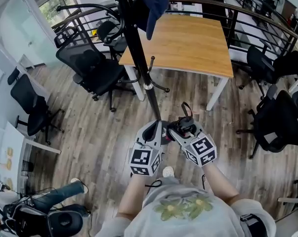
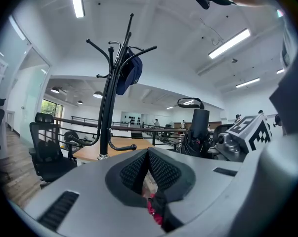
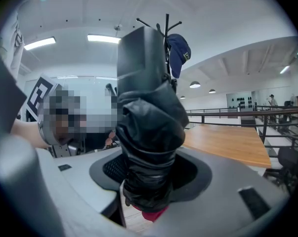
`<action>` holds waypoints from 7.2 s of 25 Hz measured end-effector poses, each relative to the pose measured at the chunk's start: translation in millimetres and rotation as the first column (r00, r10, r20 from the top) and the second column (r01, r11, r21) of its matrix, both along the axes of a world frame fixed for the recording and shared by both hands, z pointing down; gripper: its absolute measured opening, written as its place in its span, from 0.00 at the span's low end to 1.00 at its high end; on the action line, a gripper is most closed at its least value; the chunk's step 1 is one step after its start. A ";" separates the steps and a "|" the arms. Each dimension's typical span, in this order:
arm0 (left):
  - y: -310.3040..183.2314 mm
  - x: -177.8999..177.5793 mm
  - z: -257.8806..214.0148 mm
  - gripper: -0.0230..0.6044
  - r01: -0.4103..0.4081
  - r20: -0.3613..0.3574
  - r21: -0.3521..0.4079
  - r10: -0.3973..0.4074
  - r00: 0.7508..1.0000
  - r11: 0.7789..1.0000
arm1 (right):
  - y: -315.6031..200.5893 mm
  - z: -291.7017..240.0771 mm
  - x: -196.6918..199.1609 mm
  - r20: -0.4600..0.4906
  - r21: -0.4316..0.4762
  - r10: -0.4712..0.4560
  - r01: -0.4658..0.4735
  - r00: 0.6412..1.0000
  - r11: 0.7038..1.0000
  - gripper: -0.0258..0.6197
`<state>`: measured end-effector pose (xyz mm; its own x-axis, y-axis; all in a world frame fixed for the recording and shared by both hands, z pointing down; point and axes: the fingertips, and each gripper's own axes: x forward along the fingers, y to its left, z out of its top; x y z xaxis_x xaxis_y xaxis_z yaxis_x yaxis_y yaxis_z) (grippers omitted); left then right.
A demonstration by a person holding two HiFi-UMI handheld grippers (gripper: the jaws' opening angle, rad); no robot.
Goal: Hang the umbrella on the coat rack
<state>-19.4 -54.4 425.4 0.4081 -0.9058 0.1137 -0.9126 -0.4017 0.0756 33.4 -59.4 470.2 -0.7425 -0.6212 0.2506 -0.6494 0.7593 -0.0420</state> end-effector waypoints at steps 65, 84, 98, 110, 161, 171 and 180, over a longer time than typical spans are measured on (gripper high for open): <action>-148.1 -61.0 50.2 0.05 -0.073 -0.039 -0.088 0.070 0.997 0.993 | -138.2 133.0 -47.0 -0.177 -0.232 0.005 -0.047 0.984 0.972 0.40; -154.9 -64.7 56.1 0.05 -0.058 -0.028 -0.094 0.056 0.998 0.994 | -139.8 156.5 -42.0 -0.204 -0.263 -0.008 -0.047 0.979 0.964 0.40; -154.9 -71.9 59.0 0.05 -0.062 -0.036 -0.102 0.058 0.998 0.993 | -140.0 166.0 -53.0 -0.234 -0.274 -0.037 -0.030 0.971 0.961 0.40; -153.5 -73.5 61.1 0.05 -0.044 -0.040 -0.104 0.040 0.998 0.994 | -147.9 176.2 -60.6 -0.264 -0.280 -0.071 -0.006 0.962 0.960 0.40; -166.6 -85.4 73.2 0.05 -0.036 -0.025 -0.142 0.033 0.999 0.989 | -187.9 230.3 -82.0 -0.275 -0.266 -0.051 -0.025 0.960 0.964 0.42; -166.9 -87.3 77.1 0.05 -0.030 -0.015 -0.146 0.028 0.999 0.989 | -198.9 232.9 -92.4 -0.211 -0.236 -0.050 -0.002 0.976 0.972 0.43; -167.9 -86.8 74.5 0.05 -0.023 -0.013 -0.149 0.022 1.000 0.989 | -202.5 233.7 -84.6 -0.231 -0.240 -0.032 -0.025 0.972 0.970 0.50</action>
